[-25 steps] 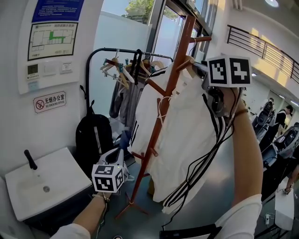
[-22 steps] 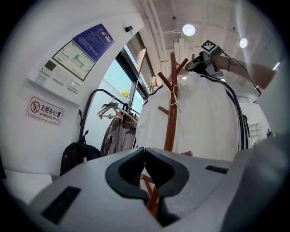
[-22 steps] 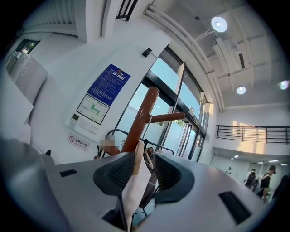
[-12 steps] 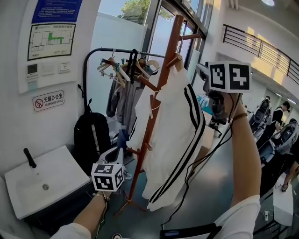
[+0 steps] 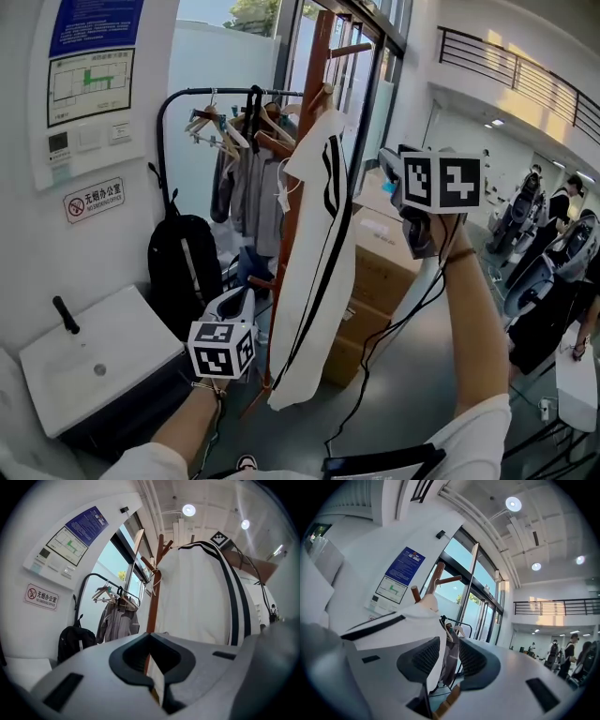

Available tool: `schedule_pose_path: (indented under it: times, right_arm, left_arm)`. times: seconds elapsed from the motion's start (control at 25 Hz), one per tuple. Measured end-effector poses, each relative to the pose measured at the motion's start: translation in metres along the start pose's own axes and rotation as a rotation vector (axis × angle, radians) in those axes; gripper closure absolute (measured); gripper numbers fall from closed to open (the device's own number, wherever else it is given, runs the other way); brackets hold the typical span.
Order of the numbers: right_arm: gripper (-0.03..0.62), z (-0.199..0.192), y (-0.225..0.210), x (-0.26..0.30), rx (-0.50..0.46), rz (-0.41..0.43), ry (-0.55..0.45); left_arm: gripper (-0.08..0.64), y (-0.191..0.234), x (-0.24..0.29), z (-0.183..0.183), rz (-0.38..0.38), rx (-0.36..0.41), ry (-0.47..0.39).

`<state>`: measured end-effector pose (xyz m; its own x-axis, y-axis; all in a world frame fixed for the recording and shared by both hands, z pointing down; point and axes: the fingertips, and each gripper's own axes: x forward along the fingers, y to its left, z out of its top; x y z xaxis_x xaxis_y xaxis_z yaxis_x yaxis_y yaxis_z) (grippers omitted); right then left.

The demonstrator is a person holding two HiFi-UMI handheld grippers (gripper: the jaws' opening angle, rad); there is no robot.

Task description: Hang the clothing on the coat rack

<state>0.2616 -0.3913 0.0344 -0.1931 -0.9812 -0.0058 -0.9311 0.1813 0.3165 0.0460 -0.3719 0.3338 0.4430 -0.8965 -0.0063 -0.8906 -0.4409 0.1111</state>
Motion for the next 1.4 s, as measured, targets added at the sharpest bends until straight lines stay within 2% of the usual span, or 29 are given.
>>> schedule_pose_path:
  times: [0.2, 0.44, 0.64, 0.76, 0.92, 1.16, 1.32, 1.4]
  right_arm:
    - [0.456, -0.057, 0.007, -0.008, 0.066, 0.001, 0.032]
    - [0.465, -0.144, 0.022, -0.019, 0.15, 0.008, 0.137]
    - [0.483, -0.215, 0.031, -0.038, 0.229, -0.023, 0.191]
    - [0.489, -0.262, 0.041, -0.05, 0.306, -0.048, 0.22]
    - [0.494, -0.317, 0.075, -0.065, 0.428, -0.02, 0.269]
    - [0.508, -0.364, 0.115, -0.084, 0.49, -0.05, 0.293]
    - [0.537, -0.378, 0.145, -0.1, 0.572, -0.026, 0.3]
    - [0.549, -0.379, 0.157, -0.105, 0.572, -0.027, 0.293]
  left_arm:
    - [0.551, -0.014, -0.01, -0.012, -0.014, 0.021, 0.021]
    - [0.551, -0.033, -0.028, -0.021, -0.039, 0.032, 0.029]
    - [0.551, -0.036, -0.041, -0.03, -0.042, 0.033, 0.043]
    - [0.551, -0.041, -0.046, -0.038, -0.048, 0.035, 0.055]
    - [0.552, -0.046, -0.053, -0.05, -0.058, 0.039, 0.071]
    - [0.551, -0.046, -0.057, -0.063, -0.057, 0.022, 0.073]
    - [0.551, -0.047, -0.062, -0.077, -0.052, -0.004, 0.091]
    - [0.551, -0.045, -0.068, -0.083, -0.043, -0.018, 0.101]
